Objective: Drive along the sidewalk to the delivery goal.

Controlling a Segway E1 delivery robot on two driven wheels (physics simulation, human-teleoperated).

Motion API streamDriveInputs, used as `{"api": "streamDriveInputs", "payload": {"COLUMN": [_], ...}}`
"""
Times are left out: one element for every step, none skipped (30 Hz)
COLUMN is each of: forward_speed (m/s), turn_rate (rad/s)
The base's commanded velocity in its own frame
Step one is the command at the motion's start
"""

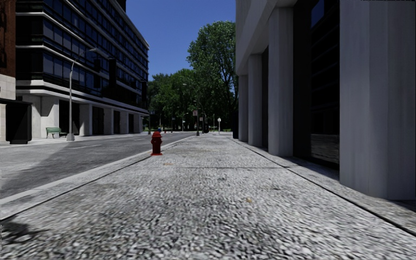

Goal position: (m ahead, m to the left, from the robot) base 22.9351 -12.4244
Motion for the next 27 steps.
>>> {"api": "streamDriveInputs", "payload": {"forward_speed": [2.0,2.0,2.0,2.0,2.0,2.0,2.0,2.0,2.0,2.0,2.0,2.0,2.0,2.0,2.0,2.0,2.0,2.0,2.0,2.0,2.0,2.0,2.0,2.0,2.0,2.0,2.0], "turn_rate": [0.0,0.0,0.0,0.0,0.0,0.0,0.0,0.0,0.0,0.0,0.0,0.0,0.0,0.0,0.0,0.0,0.0,0.0,0.0,0.0,0.0,0.0,0.0,0.0,0.0,0.0,0.0]}}
